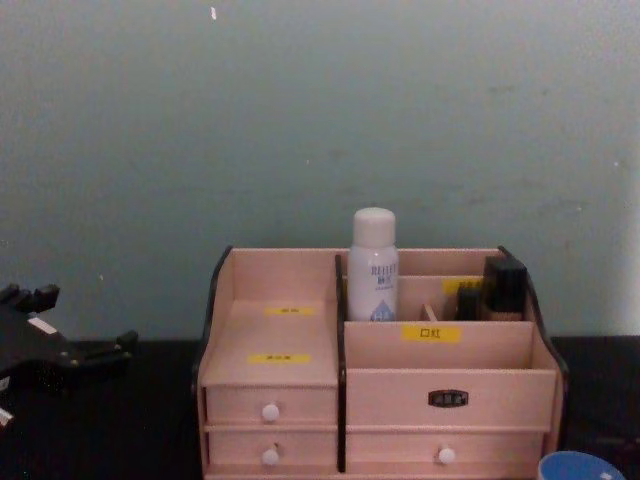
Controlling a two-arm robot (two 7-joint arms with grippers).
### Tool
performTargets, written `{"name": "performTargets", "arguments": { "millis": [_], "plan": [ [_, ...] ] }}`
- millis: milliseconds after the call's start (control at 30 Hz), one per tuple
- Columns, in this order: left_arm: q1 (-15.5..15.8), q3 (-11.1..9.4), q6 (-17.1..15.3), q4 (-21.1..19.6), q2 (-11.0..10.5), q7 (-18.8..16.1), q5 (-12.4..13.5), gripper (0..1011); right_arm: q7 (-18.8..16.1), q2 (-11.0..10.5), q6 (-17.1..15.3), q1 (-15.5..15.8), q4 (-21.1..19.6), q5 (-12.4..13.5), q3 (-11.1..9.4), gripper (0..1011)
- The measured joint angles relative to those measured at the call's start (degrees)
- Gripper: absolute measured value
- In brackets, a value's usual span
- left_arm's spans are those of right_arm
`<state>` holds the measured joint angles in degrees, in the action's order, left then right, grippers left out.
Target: Pick up the facial cleanser and watermelon frost from the table and place them into the tiered storage box.
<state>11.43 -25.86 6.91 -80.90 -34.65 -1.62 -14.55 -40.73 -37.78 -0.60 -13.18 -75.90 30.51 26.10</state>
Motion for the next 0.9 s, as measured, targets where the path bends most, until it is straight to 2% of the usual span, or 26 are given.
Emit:
{"name": "performTargets", "arguments": {
  "millis": [900],
  "plan": [
    [0.00, 0.00, 0.00, 0.00, 0.00, 0.00, 0.00, 1001, -0.75, 0.51, -0.14, -0.66, 1.57, -0.05, 0.55, 1003]
  ]
}}
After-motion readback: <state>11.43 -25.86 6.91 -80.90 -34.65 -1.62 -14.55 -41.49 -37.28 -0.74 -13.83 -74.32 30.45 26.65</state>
